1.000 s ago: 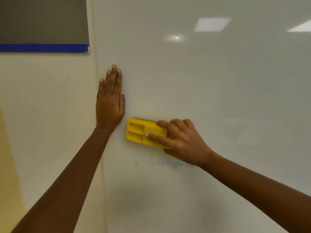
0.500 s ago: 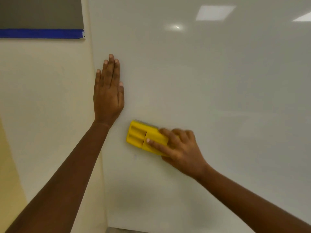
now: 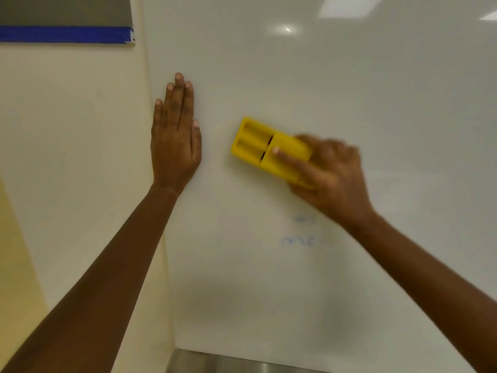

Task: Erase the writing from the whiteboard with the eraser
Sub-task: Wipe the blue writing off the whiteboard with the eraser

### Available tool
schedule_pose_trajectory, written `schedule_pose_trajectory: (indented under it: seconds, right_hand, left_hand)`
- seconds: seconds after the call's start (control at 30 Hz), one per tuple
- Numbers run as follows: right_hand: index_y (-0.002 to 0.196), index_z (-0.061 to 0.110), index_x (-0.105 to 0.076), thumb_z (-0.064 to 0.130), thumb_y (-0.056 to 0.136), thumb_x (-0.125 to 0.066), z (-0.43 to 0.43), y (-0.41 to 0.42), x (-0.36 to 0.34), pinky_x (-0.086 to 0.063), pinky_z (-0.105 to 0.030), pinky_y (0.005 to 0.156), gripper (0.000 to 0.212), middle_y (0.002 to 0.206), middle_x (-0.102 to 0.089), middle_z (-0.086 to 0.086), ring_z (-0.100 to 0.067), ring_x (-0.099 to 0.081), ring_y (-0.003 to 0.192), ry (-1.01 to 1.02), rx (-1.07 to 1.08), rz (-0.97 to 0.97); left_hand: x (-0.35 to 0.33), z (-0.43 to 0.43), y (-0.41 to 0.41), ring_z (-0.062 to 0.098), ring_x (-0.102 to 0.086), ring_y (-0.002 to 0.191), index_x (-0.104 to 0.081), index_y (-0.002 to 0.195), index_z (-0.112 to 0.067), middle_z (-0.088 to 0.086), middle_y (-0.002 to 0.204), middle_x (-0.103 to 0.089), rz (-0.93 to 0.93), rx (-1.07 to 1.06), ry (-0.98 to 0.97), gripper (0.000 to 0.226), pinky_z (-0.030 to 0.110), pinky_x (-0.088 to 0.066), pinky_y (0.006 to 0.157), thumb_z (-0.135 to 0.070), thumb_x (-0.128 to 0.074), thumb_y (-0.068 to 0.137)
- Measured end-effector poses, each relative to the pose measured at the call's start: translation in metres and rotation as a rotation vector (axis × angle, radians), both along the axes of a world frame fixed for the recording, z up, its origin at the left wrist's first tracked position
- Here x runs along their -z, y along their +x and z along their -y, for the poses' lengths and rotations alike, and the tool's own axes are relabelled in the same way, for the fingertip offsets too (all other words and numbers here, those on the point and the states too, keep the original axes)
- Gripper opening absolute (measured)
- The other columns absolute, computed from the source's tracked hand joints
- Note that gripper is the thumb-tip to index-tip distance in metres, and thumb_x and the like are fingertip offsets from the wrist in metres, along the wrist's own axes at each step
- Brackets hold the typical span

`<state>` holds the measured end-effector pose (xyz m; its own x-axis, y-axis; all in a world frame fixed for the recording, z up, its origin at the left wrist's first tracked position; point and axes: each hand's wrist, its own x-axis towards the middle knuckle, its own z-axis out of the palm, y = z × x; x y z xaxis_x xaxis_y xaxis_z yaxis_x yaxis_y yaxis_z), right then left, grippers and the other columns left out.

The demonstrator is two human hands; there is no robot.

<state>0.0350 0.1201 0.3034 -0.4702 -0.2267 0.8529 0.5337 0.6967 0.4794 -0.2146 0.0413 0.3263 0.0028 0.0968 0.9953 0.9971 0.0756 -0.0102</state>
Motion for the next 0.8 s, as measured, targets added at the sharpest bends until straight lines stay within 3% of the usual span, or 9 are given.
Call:
schedule_pose_trajectory:
  seconds: [0.1, 0.2, 0.27, 0.4, 0.53, 0.7, 0.8]
  right_hand:
    - [0.130, 0.035, -0.041, 0.032, 0.081, -0.061, -0.003, 0.005, -0.014, -0.035, -0.038, 0.073, 0.052, 0.125, -0.057, -0.011, -0.028, -0.042, 0.096, -0.093, 0.030, -0.156]
    - [0.129, 0.033, -0.041, 0.036, 0.080, -0.058, 0.000, -0.003, 0.020, -0.031, -0.037, 0.076, 0.052, 0.128, -0.051, -0.011, -0.028, -0.041, 0.097, -0.120, -0.004, -0.116]
    - [0.127, 0.034, -0.042, 0.036, 0.081, -0.054, 0.002, -0.007, 0.060, -0.031, -0.037, 0.075, 0.048, 0.128, -0.050, -0.009, -0.028, -0.043, 0.097, -0.080, -0.015, 0.021]
    - [0.126, 0.036, -0.044, 0.022, 0.094, -0.046, 0.003, 0.007, 0.137, -0.034, -0.036, 0.073, 0.036, 0.119, -0.066, -0.003, -0.025, -0.054, 0.095, 0.076, -0.036, 0.417]
    - [0.127, 0.035, -0.043, 0.019, 0.098, -0.039, -0.009, 0.032, 0.133, -0.039, -0.034, 0.073, 0.033, 0.115, -0.067, 0.001, -0.021, -0.060, 0.094, 0.164, -0.032, 0.582]
    - [0.125, 0.033, -0.045, 0.035, 0.100, -0.028, -0.022, 0.061, 0.056, -0.036, -0.037, 0.073, 0.031, 0.116, -0.066, -0.012, -0.028, -0.049, 0.098, 0.134, 0.003, 0.379]
    - [0.127, 0.029, -0.045, 0.039, 0.094, -0.046, -0.033, 0.080, -0.005, -0.042, -0.040, 0.077, 0.035, 0.121, -0.060, -0.019, -0.034, -0.055, 0.097, 0.067, 0.053, 0.097]
  left_hand:
    - [0.002, 0.000, 0.002, 0.029, -0.019, 0.139, -0.023, 0.141, 0.003, 0.023, 0.149, -0.024, 0.020, 0.003, 0.002, 0.049, 0.031, -0.005, 0.114, -0.015, -0.024, 0.095]
    - [0.005, -0.001, 0.005, 0.029, -0.019, 0.138, -0.024, 0.141, 0.003, 0.023, 0.148, -0.025, 0.032, 0.006, 0.014, 0.049, 0.027, -0.002, 0.114, -0.015, -0.024, 0.095]
    - [0.006, -0.002, 0.005, 0.029, -0.020, 0.138, -0.024, 0.141, 0.003, 0.023, 0.148, -0.025, 0.035, 0.004, 0.018, 0.049, 0.026, -0.002, 0.114, -0.016, -0.024, 0.096]
    - [0.008, -0.001, 0.005, 0.030, -0.019, 0.138, -0.023, 0.141, 0.003, 0.022, 0.148, -0.024, 0.042, -0.004, 0.011, 0.049, 0.026, -0.001, 0.114, -0.016, -0.023, 0.096]
    - [0.008, -0.001, 0.005, 0.030, -0.019, 0.138, -0.023, 0.141, 0.003, 0.023, 0.148, -0.025, 0.041, -0.017, 0.019, 0.048, 0.024, 0.000, 0.113, -0.015, -0.024, 0.096]
    - [0.012, -0.002, 0.007, 0.030, -0.018, 0.139, -0.022, 0.141, 0.003, 0.023, 0.149, -0.023, 0.054, -0.027, 0.011, 0.047, 0.025, 0.001, 0.113, -0.011, -0.027, 0.096]
    - [0.015, -0.003, 0.010, 0.029, -0.017, 0.139, -0.022, 0.141, 0.003, 0.022, 0.149, -0.023, 0.070, -0.019, 0.017, 0.047, 0.025, 0.000, 0.114, -0.011, -0.027, 0.096]
